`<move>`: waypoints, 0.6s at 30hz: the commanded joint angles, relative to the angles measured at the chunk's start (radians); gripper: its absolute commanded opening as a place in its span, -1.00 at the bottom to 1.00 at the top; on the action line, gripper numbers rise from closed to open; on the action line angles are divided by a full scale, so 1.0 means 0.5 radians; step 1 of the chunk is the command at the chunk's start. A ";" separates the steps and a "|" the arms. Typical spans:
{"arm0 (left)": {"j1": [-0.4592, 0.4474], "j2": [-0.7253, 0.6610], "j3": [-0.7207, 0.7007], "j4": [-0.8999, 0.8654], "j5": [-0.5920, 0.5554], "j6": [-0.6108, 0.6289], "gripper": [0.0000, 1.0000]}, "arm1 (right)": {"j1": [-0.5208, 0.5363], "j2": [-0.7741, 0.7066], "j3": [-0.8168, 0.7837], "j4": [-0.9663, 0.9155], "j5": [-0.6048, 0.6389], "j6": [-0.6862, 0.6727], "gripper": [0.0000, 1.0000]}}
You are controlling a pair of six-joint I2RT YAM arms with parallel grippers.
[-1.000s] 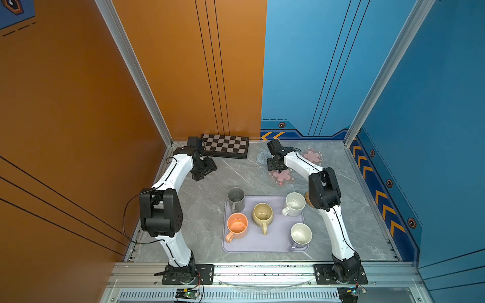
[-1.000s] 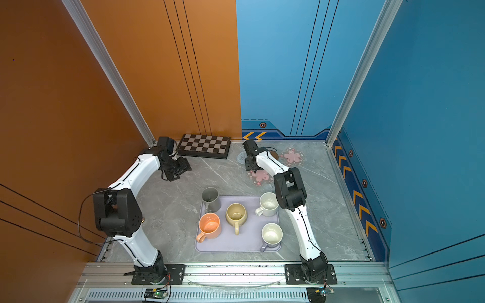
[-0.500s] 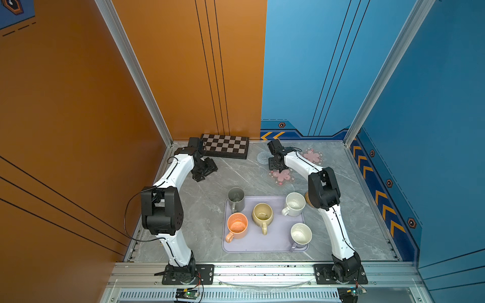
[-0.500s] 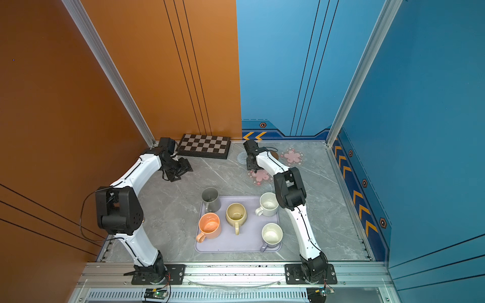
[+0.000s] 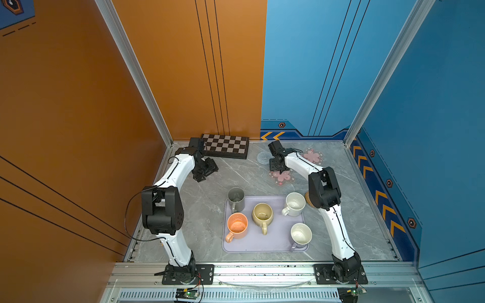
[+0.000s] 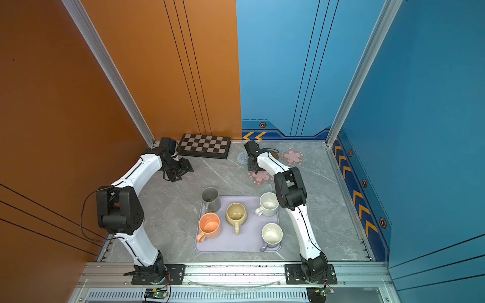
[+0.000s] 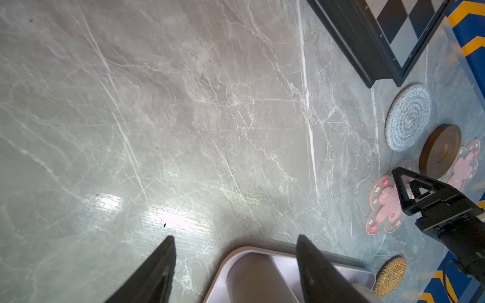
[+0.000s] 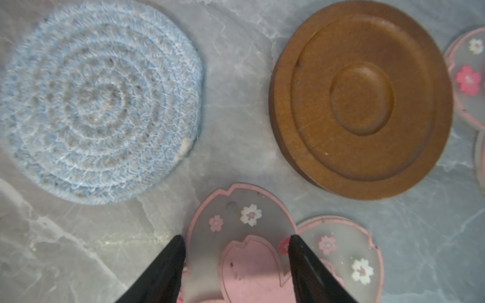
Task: Place cups on coasters
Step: Move the coaster to the middle-right of the table.
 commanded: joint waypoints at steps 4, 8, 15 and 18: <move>-0.014 -0.033 0.019 -0.026 0.019 -0.008 0.46 | -0.030 -0.068 -0.254 -0.143 0.077 0.051 0.28; -0.017 -0.041 0.016 -0.029 0.017 -0.013 0.46 | -0.033 -0.134 -0.414 -0.101 0.096 0.110 0.28; -0.026 -0.056 0.026 -0.027 0.021 -0.019 0.46 | -0.074 -0.229 -0.612 -0.046 0.108 0.140 0.27; -0.031 -0.059 0.025 -0.028 0.019 -0.022 0.46 | -0.113 -0.272 -0.676 -0.036 0.125 0.140 0.27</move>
